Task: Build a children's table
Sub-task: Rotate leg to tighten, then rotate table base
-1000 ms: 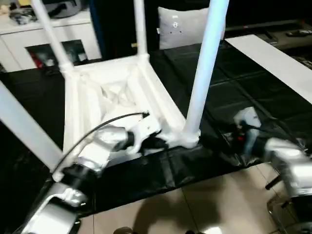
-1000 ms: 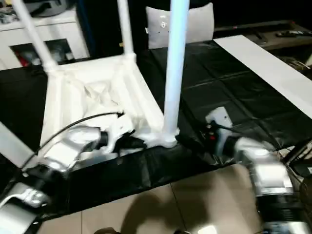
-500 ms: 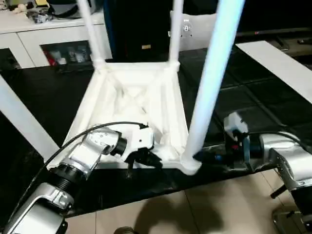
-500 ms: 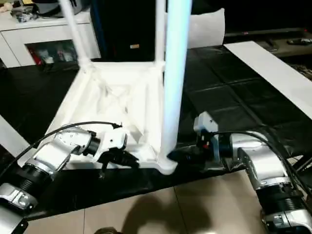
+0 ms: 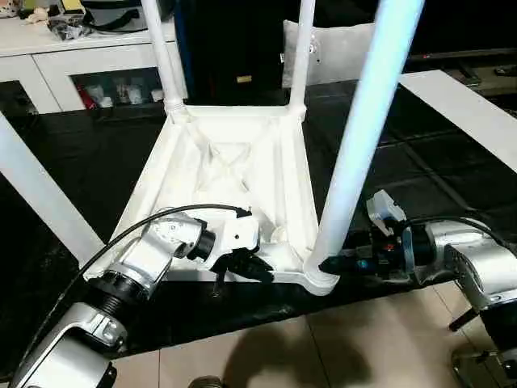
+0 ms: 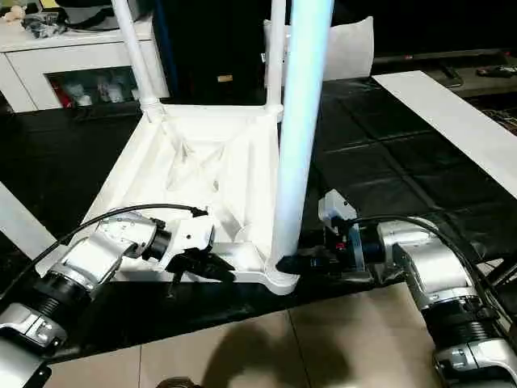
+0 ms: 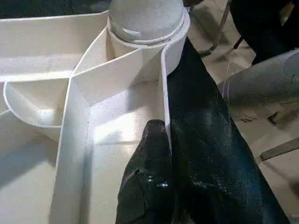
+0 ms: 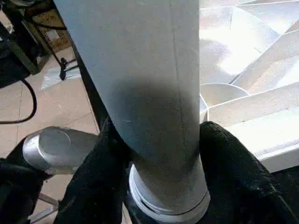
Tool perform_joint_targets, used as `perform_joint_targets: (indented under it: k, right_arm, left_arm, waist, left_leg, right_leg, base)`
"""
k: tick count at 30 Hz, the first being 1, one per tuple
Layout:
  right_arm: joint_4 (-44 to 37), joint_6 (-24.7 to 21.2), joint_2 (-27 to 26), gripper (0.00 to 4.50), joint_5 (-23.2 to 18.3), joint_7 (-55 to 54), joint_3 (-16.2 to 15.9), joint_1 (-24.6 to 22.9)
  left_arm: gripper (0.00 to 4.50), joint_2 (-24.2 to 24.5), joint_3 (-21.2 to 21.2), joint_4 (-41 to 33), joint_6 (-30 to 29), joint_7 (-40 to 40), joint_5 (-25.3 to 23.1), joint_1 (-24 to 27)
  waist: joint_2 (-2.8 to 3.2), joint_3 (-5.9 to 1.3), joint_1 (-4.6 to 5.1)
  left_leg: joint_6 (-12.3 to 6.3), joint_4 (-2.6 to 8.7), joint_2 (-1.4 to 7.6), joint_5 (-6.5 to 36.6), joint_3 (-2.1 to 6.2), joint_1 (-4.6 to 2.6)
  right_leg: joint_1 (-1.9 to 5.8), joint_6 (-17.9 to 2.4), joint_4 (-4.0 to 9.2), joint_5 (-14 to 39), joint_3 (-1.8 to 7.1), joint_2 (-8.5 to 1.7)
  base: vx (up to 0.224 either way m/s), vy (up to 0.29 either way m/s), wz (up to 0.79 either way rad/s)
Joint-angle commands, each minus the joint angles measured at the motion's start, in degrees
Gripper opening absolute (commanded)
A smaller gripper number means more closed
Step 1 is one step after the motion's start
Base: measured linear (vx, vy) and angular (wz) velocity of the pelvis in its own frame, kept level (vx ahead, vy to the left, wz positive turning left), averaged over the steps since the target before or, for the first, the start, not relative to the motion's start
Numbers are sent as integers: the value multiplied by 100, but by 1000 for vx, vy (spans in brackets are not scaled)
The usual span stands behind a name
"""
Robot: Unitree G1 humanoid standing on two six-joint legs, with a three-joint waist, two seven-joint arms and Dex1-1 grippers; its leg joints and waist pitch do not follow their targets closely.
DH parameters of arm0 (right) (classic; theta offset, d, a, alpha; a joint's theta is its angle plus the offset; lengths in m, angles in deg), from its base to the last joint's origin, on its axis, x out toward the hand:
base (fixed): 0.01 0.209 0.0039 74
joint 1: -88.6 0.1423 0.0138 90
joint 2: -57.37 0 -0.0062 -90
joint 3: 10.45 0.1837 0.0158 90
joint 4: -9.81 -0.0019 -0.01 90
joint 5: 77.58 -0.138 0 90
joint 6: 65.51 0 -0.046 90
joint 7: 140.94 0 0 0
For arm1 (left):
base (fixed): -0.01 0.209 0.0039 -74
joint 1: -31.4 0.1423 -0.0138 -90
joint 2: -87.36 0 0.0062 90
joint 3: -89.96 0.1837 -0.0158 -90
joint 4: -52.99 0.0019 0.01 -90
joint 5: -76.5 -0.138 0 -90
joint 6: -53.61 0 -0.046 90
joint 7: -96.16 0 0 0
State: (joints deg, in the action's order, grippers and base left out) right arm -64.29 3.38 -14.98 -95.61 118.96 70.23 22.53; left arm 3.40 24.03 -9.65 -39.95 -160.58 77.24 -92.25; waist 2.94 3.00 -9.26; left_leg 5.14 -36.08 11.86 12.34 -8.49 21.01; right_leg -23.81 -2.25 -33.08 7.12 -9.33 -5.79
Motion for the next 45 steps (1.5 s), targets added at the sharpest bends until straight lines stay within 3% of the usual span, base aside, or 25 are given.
perform_joint_targets:
  k: [1, 8, 11, 14, 15, 16, 17, 18, 19, 20, 21, 22, 23, 24, 25, 26, 27, 28, 29, 30, 31, 36, 40, 42, 45]
  right_arm:
    - [-200, -128, -146, 195, -250, -60, 55, -93]
    - [-625, -558, -785, 194, -24, -1666, 287, -370]
    - [-803, -1002, -1256, 193, 78, -2574, 388, -421]
    - [-879, -1362, -1666, 193, 147, -3258, 515, -416]
    - [-880, -1589, -2038, 193, 268, -3875, 606, -384]
    - [-819, -1631, -2367, 193, 466, -4508, 670, -335]
    - [-807, -1636, -2438, 193, 500, -4649, 689, -326]
    - [-787, -1632, -2501, 193, 520, -4769, 714, -313]
    - [-642, -1516, -2865, 193, 635, -5479, 881, -224]
    - [-588, -1465, -2995, 193, 670, -5736, 948, -190]
    - [-562, -1433, -3065, 193, 679, -5858, 983, -175]
    - [-484, -1210, -3336, 228, 678, -6199, 1055, -149]
    - [-458, -1082, -3434, 249, 748, -6384, 1051, -151]
    - [-465, -918, -3564, 263, 937, -6607, 983, -165]
    - [-487, -874, -3598, 263, 1012, -6639, 939, -179]
    - [-517, -830, -3634, 270, 1037, -6654, 930, -199]
    - [-579, -775, -3663, 296, 989, -6579, 934, -225]
    - [-686, -772, -3663, 296, 954, -6473, 919, -265]
    - [-911, -779, -3555, 302, 932, -6258, 854, -361]
    - [-995, -783, -3488, 306, 940, -6187, 825, -400]
    - [-1041, -798, -3441, 316, 929, -6132, 817, -426]
    - [-1687, -901, -2825, 352, 542, -5534, 961, -872]
    - [-2281, -1008, -2374, 397, 221, -4908, 1061, -1340]
    - [-2489, -1107, -2154, 406, 134, -4649, 1118, -1573]
    - [-2717, -1156, -1934, 437, 85, -4540, 1098, -1837]
  left_arm:
    - [0, -82, -74, -122, -80, 37, 141, -88]
    - [0, -260, -276, -148, -649, 562, 121, -178]
    - [0, -395, -379, -245, -922, 917, 100, -183]
    - [0, -523, -440, -287, -1050, 1191, 72, -184]
    - [0, -668, -507, -306, -1157, 1433, 82, -185]
    - [0, -793, -561, -347, -1227, 1670, 76, -172]
    - [0, -818, -571, -357, -1242, 1724, 71, -168]
    - [0, -838, -577, -364, -1251, 1763, 66, -165]
    - [0, -951, -607, -420, -1291, 1936, 58, -121]
    - [0, -990, -617, -443, -1305, 1985, 59, -101]
    - [0, -1011, -623, -456, -1313, 2015, 59, -90]
    - [0, -1105, -634, -505, -1336, 2187, 27, -38]
    - [0, -1135, -613, -509, -1311, 2272, -20, -24]
    - [0, -1185, -582, -498, -1276, 2409, -100, -15]
    - [0, -1206, -574, -491, -1269, 2460, -127, -15]
    - [0, -1214, -563, -485, -1256, 2481, -147, -15]
    - [0, -1213, -556, -468, -1203, 2507, -174, -22]
    - [0, -1206, -559, -455, -1163, 2540, -199, -25]
    - [0, -1148, -546, -452, -995, 2513, -229, -18]
    - [0, -1114, -535, -458, -909, 2474, -235, -11]
    - [0, -1090, -533, -457, -874, 2460, -243, -9]
    - [0, -707, -567, -431, -424, 2323, -397, 5]
    - [56, -343, -644, -563, -254, 1899, -256, 113]
    - [64, -209, -756, -758, -301, 1688, -22, 246]
    - [97, -296, -1080, -1067, -240, 1814, 374, 529]
  waist:
    - [-96, -460, 39]
    - [-81, -424, 141]
    - [-50, -367, 276]
    - [21, -301, 509]
    - [24, -273, 608]
    - [61, -256, 699]
    - [45, -225, 763]
    - [130, -201, 842]
    - [120, -155, 915]
    - [143, -150, 911]
    - [88, -132, 963]
    - [35, -115, 1002]
    - [-30, -115, 1049]
    - [-20, -116, 1077]
    - [92, -142, 1102]
    - [115, -158, 1111]
    - [130, -185, 1051]
    - [89, -164, 1054]
    - [49, -134, 1018]
    - [14, -151, 1008]
    - [46, -194, 964]
    - [49, -315, 785]
    - [40, -454, 573]
    - [-8, -439, 499]
    - [-7, -380, 390]
  left_leg:
    - [-449, 427, 107, 747, -51, -19]
    - [-280, 432, 56, 990, -42, -45]
    - [-215, 432, 20, 1284, -18, -43]
    - [-202, 470, 62, 1708, 39, -83]
    - [-178, 507, 73, 1811, 82, -29]
    - [-185, 542, 114, 2041, 116, -50]
    - [-177, 560, 134, 2138, 139, -19]
    - [-157, 612, 221, 2572, 183, -60]
    - [-134, 749, 369, 3050, 279, 3]
    - [-103, 809, 416, 3278, 300, -4]
    - [-38, 766, 307, 3347, 255, -94]
    - [-17, 649, 159, 3153, 197, -162]
    - [-17, 375, -115, 2400, 76, -249]
    - [-122, 347, -136, 2026, 75, -170]
    - [-143, 447, 16, 2057, 190, -55]
    - [-153, 524, 138, 2153, 269, 18]
    - [-210, 638, 272, 2266, 310, -1]
    - [-212, 627, 209, 2240, 280, -37]
    - [-162, 543, 27, 2028, 179, -132]
    - [-209, 541, -20, 1681, 165, -44]
    - [-282, 559, 11, 1398, 162, -23]
    - [-475, 551, 110, 544, 154, -30]
    - [-699, 448, 124, -474, 148, 40]
    - [-702, 446, 122, -423, 122, 47]
    - [-511, 488, 122, 120, 62, -2]
  right_leg:
    - [359, -237, 495, 2815, 262, -318]
    - [342, 7, 605, 3236, 181, -297]
    - [349, 240, 707, 3531, 78, -277]
    - [379, 316, 822, 3527, -33, -261]
    - [460, 350, 810, 3433, -56, -268]
    - [479, 418, 847, 3461, -94, -264]
    - [498, 447, 835, 3470, -96, -264]
    - [526, 416, 792, 3499, -129, -264]
    - [613, 376, 584, 3212, -37, -267]
    - [603, 284, 466, 3048, 59, -266]
    - [520, 219, 553, 3252, 112, -306]
    - [422, 262, 714, 3687, 61, -342]
    - [304, 419, 996, 4417, -134, -424]
    - [386, 590, 1053, 4466, -262, -418]
    - [549, 626, 981, 4083, -272, -395]
    - [623, 576, 856, 3688, -213, -396]
    - [585, 384, 688, 3007, -16, -381]
    - [516, 286, 718, 2900, 15, -376]
    - [426, 124, 832, 3155, -22, -397]
    - [518, 99, 796, 3136, -24, -392]
    - [543, 106, 777, 2955, 5, -388]
    - [537, -390, 536, 1690, 158, -364]
    - [566, -637, 285, 627, 236, -376]
    - [559, -700, 277, 743, 245, -398]
    - [515, -472, 418, 1723, 227, -395]
  base:
    - [0, 0, 0]
    - [0, 0, 0]
    - [0, 0, 0]
    - [0, 0, 0]
    - [0, 0, 0]
    - [0, 0, 0]
    - [0, 0, 0]
    - [0, 0, 0]
    - [0, 0, 0]
    - [0, 0, 0]
    - [0, 0, 0]
    - [0, 0, 0]
    - [0, 0, 0]
    - [0, 0, 0]
    - [0, 0, 0]
    - [0, 0, 0]
    - [0, 0, 0]
    - [56, -6, 16]
    - [56, -6, 16]
    - [0, 0, 0]
    - [0, 0, 0]
    - [0, 0, 0]
    - [0, 0, 0]
    - [0, 0, 0]
    - [0, 0, 0]
